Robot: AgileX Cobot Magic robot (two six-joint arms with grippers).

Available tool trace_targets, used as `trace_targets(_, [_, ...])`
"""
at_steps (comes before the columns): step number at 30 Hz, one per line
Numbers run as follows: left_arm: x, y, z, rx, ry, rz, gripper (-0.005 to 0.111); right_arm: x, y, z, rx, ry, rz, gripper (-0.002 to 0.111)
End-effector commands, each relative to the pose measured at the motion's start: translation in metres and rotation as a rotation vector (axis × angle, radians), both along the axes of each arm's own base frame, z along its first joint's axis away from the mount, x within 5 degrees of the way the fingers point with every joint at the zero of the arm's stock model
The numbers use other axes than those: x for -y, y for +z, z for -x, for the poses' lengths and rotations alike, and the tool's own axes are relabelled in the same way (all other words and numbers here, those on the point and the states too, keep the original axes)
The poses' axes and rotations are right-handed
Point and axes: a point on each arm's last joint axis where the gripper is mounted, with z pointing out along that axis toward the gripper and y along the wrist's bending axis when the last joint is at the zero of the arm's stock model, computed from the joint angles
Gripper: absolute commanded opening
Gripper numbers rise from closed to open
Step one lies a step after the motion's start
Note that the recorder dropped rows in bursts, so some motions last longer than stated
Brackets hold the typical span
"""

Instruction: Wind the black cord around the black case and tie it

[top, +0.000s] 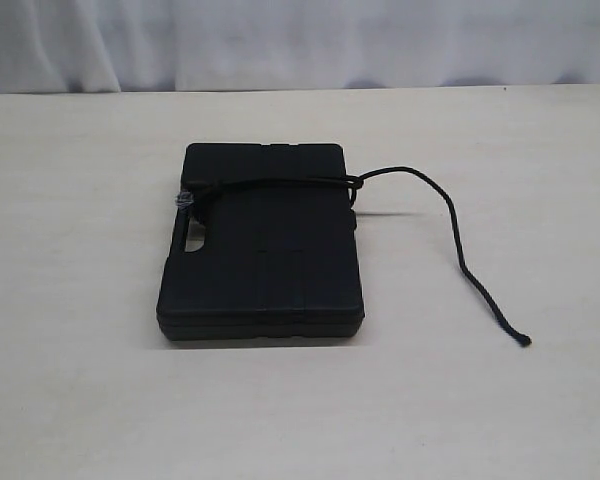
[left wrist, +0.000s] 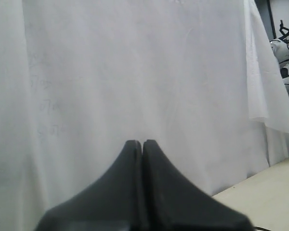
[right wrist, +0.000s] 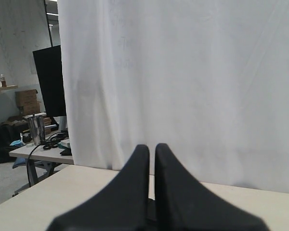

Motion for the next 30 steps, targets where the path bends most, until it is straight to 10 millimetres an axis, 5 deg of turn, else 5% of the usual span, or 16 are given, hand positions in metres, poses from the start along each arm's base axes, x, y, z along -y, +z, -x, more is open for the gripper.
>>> trace_targets(1, [-0.009,-0.005,0.004,-0.066,0.061,0.101,0.000,0.001,0.000,0.000,0.009,-0.005,-0.004,0.004])
trace_targets(12, [-0.020,-0.020,0.002,-0.068,0.185,0.159,0.000,0.001,0.000,0.000,0.009,-0.005,-0.004,0.004])
trace_targets(20, [-0.019,-0.065,-0.020,-0.114,0.287,0.240,0.000,0.001,0.000,0.000,0.009,-0.005,-0.004,0.004])
trace_targets(30, [-0.018,-0.121,-0.041,-0.250,0.351,0.111,0.000,0.001,0.000,0.000,0.011,-0.007,-0.005,0.004])
